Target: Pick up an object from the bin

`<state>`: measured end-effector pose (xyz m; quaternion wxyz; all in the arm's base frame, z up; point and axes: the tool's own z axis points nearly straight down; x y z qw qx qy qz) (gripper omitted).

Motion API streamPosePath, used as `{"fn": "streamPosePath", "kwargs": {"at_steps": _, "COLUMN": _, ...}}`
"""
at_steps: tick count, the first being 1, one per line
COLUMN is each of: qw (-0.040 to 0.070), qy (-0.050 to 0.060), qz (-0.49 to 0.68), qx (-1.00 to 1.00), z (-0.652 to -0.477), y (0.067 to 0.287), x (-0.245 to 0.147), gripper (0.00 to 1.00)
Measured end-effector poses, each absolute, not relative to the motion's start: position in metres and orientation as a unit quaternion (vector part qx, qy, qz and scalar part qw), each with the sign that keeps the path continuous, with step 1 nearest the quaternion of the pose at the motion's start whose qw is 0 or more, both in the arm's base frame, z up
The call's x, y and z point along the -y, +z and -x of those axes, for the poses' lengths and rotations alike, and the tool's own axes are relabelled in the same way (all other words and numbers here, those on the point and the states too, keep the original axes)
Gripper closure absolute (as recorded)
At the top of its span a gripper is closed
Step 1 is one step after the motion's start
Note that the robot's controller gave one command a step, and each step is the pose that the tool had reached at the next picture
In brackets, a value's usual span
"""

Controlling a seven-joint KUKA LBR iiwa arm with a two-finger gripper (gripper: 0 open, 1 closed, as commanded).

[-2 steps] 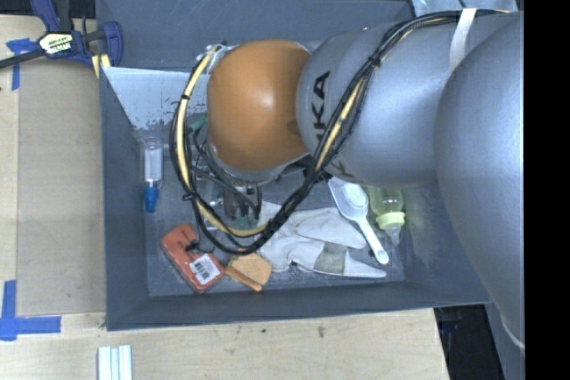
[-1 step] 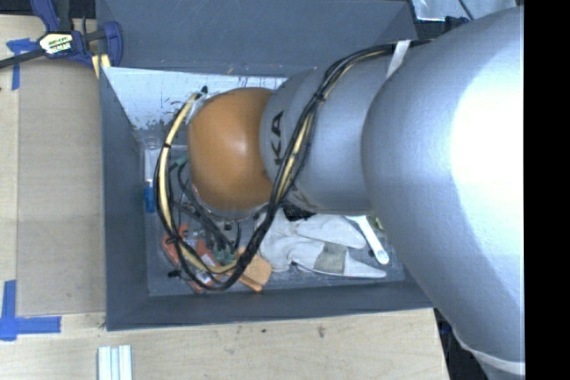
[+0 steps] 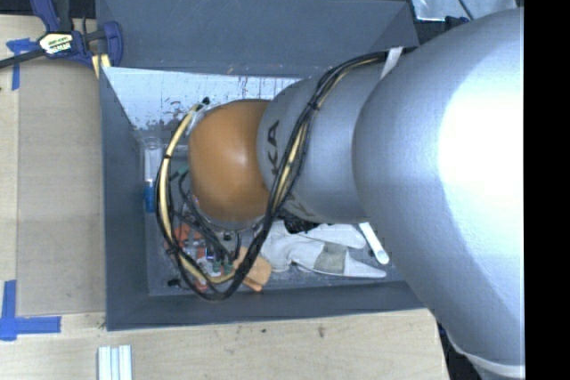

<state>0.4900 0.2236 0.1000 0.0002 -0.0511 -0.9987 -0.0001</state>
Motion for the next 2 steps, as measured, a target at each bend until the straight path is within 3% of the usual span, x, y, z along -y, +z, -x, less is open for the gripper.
{"fn": "streamPosePath", "kwargs": {"at_steps": 1, "qw": -0.002, "qy": -0.001, "qz": 0.202, "qx": 0.979, "z": -0.489, "y": 0.110, "x": -0.229, "gripper": 0.00}}
{"fn": "streamPosePath", "kwargs": {"at_steps": 2, "qw": -0.007, "qy": -0.004, "qz": 0.076, "qx": 0.997, "z": -0.488, "y": 0.072, "x": -0.208, "gripper": 0.00}}
